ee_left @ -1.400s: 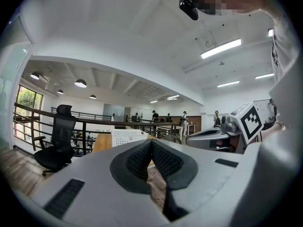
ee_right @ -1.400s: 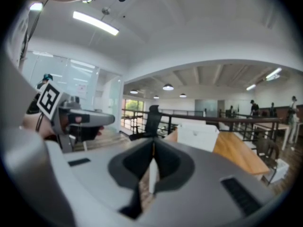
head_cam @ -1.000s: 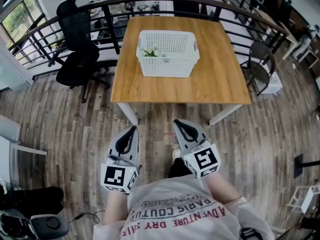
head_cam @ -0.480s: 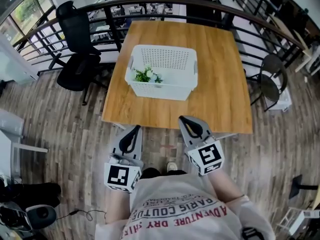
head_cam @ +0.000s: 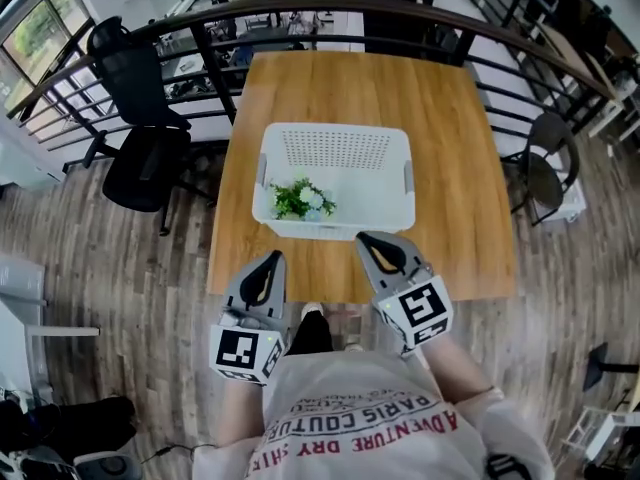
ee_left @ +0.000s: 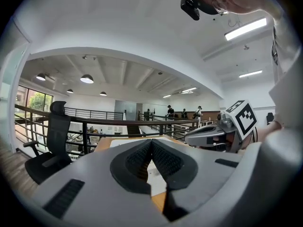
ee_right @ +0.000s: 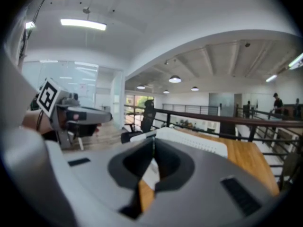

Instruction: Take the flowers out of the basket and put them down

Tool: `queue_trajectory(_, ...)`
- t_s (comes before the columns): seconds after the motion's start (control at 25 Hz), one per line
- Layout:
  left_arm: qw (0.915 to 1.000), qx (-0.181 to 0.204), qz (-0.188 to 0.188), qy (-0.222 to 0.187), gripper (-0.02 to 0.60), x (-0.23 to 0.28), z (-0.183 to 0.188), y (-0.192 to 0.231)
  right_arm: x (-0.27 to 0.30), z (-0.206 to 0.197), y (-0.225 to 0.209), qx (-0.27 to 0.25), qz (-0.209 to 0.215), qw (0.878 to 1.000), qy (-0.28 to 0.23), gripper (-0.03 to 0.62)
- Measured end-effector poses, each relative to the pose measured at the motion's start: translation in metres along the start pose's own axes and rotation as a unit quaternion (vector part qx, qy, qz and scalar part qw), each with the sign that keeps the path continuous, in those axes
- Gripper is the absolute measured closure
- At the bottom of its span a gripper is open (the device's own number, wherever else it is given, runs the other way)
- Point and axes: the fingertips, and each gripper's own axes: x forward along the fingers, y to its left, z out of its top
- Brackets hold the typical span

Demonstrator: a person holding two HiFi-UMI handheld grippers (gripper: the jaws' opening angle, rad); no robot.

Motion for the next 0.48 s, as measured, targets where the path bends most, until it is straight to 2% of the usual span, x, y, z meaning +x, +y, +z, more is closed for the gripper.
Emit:
queue_trajectory(0.2, 0.9994, 0.022, -0.018, -0.022, 0.555, 0.027, -0.007, 0.023, 0.022, -0.013, -0.013, -0.019, -0.015, 1.0, -0.006, 0.565)
queue_trajectory(0.48, 0.9988, -0.016, -0.039, 0.025, 0.555, 0.116, 0.019, 0.122, 0.134, 0.028, -0.069, -0.016, -0.008, 0.996, 0.086, 0.565)
